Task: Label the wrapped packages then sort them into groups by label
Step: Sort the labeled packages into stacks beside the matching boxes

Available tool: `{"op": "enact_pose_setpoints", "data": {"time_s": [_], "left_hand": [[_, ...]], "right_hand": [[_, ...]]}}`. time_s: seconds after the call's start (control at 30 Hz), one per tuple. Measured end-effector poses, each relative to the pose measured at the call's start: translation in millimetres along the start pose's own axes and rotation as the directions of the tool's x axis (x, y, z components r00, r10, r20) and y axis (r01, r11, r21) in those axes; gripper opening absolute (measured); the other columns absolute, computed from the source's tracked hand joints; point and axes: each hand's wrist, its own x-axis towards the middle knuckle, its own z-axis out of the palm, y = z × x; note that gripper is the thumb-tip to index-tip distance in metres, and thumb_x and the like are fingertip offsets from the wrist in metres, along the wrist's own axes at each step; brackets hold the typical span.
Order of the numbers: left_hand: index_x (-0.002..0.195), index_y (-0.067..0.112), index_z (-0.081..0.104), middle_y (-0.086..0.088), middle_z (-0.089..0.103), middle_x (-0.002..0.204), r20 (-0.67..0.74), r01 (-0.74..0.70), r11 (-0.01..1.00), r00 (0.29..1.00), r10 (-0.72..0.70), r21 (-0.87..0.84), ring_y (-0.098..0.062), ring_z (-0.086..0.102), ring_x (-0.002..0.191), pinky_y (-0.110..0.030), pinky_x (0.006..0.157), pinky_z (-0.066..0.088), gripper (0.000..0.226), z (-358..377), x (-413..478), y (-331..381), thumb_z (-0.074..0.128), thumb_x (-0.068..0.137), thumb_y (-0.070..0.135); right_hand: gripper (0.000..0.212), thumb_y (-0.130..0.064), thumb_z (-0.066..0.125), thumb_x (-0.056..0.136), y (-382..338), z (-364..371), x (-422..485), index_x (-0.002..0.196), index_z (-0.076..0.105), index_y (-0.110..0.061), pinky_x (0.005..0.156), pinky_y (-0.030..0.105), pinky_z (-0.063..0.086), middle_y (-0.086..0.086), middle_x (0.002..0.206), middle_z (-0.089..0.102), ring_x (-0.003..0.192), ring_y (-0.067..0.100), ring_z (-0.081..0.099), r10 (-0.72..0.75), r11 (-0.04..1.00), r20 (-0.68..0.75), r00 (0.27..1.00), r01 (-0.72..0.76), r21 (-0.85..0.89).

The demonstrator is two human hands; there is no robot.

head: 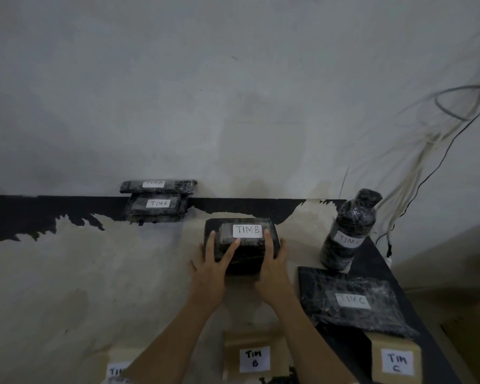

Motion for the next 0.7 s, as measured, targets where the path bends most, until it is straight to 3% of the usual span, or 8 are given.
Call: {"op": "enact_pose_setpoints", "data": {"time_s": [0.17, 0.27, 0.47, 0.7], "left_hand": [[0.142, 0.047, -0.01, -0.01, -0.01, 0.158, 0.037, 0.038, 0.996, 0.999, -0.035, -0.084, -0.036, 0.017, 0.141, -0.041, 0.113, 0.031, 0.086, 0.3, 17.8, 1.5, 0.042, 0.09, 0.001], [0.144, 0.046, -0.008, -0.01, -0.009, 0.158, 0.044, 0.063, 0.997, 0.997, -0.061, -0.042, -0.034, 0.023, 0.139, -0.041, 0.112, 0.031, 0.083, -1.6, 35.0, -1.8, 0.04, 0.091, 0.002], [0.138, 0.049, -0.015, -0.012, -0.008, 0.159, 0.039, 0.088, 0.996, 0.995, -0.088, 0.016, -0.035, 0.029, 0.137, -0.04, 0.106, 0.037, 0.085, -7.3, 87.0, -12.9, 0.041, 0.093, 0.003], [0.144, 0.045, -0.009, -0.008, -0.009, 0.159, 0.036, 0.076, 0.996, 0.997, -0.074, -0.036, -0.037, 0.031, 0.135, -0.034, 0.094, 0.047, 0.09, -3.0, 140.9, -26.2, 0.04, 0.089, -0.007]], "right_hand": [[0.1, 0.0, 0.062, 0.081, -2.1, 3.6, 21.1, 0.149, -0.006, -0.029, 0.105, 0.045, 0.041, 0.019, 0.152, 0.006, 0.134, 0.036, 0.032, -0.02, 0.999, -0.052, 0.998, 0.022, 0.034], [0.097, -0.001, 0.06, 0.082, -4.0, 6.3, 38.0, 0.149, -0.005, -0.028, 0.104, 0.041, 0.042, 0.017, 0.147, 0.014, 0.13, 0.034, 0.035, -0.032, 0.999, -0.077, 0.996, 0.034, 0.02], [0.102, -0.001, 0.061, 0.083, -17.4, 12.7, 94.4, 0.149, -0.01, -0.034, 0.099, 0.04, 0.045, 0.018, 0.151, 0.009, 0.128, 0.036, 0.04, 0.04, 0.997, -0.057, 0.998, -0.044, -0.067], [0.105, 0.003, 0.061, 0.083, -20.2, 21.0, 150.4, 0.148, -0.012, -0.035, 0.088, 0.038, 0.05, 0.018, 0.142, 0.021, 0.113, 0.033, 0.049, 0.027, 0.994, -0.092, 0.995, -0.037, -0.107]]}}
